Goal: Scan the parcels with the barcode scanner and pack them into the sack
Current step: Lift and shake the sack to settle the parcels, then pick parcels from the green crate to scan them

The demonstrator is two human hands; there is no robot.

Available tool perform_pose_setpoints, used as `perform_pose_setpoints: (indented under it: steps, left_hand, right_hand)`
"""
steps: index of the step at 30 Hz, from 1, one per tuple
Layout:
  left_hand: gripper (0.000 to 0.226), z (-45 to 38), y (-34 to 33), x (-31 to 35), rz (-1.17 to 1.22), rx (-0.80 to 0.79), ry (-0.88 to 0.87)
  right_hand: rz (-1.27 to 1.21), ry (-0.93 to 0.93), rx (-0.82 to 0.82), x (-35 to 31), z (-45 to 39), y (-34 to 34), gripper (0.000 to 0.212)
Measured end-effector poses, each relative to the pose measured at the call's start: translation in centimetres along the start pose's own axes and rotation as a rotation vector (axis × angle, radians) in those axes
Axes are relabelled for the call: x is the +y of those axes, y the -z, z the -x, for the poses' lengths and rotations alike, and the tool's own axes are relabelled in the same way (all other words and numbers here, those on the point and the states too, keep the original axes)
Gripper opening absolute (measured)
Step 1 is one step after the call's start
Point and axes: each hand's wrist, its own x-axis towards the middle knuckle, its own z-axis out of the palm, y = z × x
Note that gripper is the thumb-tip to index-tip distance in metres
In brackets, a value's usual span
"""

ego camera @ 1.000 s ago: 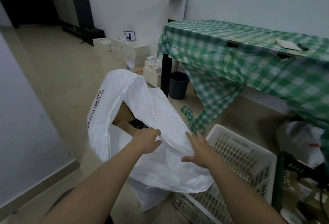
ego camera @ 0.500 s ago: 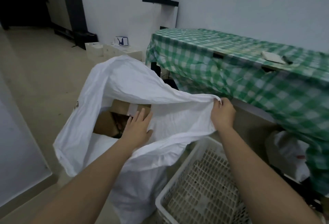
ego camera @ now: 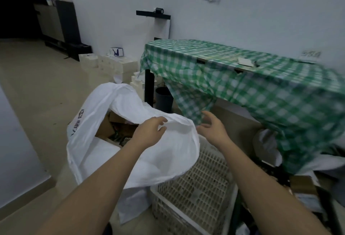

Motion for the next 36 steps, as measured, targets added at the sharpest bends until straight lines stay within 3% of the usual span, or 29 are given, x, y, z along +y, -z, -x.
perform_pose_setpoints:
  steps: [5, 11, 19, 23, 26, 36]
  left_hand:
    - [0.038, 2.2, -3.7, 8.2, 0.146, -0.035, -0.136]
    - [0.043, 2.9, -10.2, 18.9, 0.214, -0.291, -0.301]
    - [0.034, 2.0, -22.1, 23.5, 0.257, -0.559, -0.294]
    - [0.032, -0.3, -29.6, 22.8, 0.232, -0.72, -0.279]
    - [0.032, -2.7, -34.4, 21.8, 0.208, -0.77, -0.263]
    - [0.025, -11.6, -44.5, 19.8, 0.202, -0.604, -0.272]
  right_hand:
    - [0.15, 0.03, 0.015, 2.5, 7.7, 7.8, 0.053]
    - [0.224, -0.132, 0.094, 9.5, 15.5, 18.6, 0.025]
    - [0.307, -0.421, 0.216, 23.7, 19.8, 21.7, 0.022]
    - [0.337, -0.56, 0.234, 31.5, 18.3, 20.8, 0.024]
    - [0.406, -0.551, 0.261, 35.3, 15.0, 20.3, 0.03]
    - [0.761, -0.378, 0.371, 42.5, -3.7, 20.4, 0.04]
